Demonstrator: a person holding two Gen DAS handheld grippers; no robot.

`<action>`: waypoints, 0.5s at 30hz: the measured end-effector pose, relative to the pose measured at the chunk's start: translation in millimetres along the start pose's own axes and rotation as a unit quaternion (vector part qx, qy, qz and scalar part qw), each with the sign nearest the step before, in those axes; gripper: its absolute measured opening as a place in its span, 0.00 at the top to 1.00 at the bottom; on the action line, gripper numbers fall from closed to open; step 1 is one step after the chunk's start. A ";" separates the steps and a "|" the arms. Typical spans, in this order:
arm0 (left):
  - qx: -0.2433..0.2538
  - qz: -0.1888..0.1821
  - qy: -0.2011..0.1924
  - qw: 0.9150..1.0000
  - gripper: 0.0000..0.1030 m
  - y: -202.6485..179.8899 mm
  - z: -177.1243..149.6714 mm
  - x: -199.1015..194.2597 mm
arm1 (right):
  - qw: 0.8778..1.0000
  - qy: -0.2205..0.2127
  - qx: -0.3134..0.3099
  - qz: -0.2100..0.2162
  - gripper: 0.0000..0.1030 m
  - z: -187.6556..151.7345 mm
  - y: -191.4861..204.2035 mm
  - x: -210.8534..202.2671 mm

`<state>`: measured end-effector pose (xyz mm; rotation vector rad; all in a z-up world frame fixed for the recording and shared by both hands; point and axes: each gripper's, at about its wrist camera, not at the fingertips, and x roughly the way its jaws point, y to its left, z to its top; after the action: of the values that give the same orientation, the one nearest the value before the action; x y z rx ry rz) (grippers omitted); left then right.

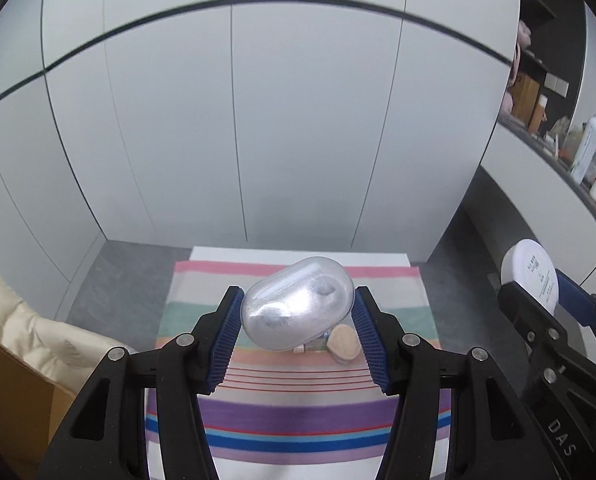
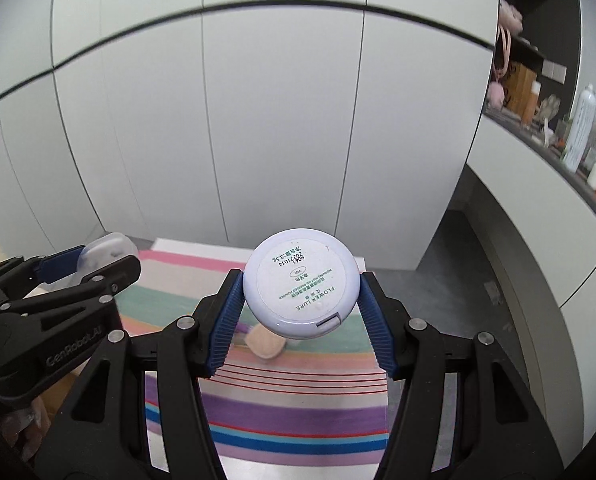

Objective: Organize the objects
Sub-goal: 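Lift both held items and carry them over the cardboard box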

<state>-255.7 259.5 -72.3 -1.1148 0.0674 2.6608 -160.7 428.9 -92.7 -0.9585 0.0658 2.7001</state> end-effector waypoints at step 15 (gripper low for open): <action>-0.004 0.005 -0.032 0.999 0.45 10.2 -9.7 -80.0 | 1.000 -0.023 0.009 0.009 0.42 1.2 6.4 -73.1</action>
<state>-197.6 231.1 -23.2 -1.0336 0.0519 2.7057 -108.9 405.3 -46.4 -0.8946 0.0897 2.7318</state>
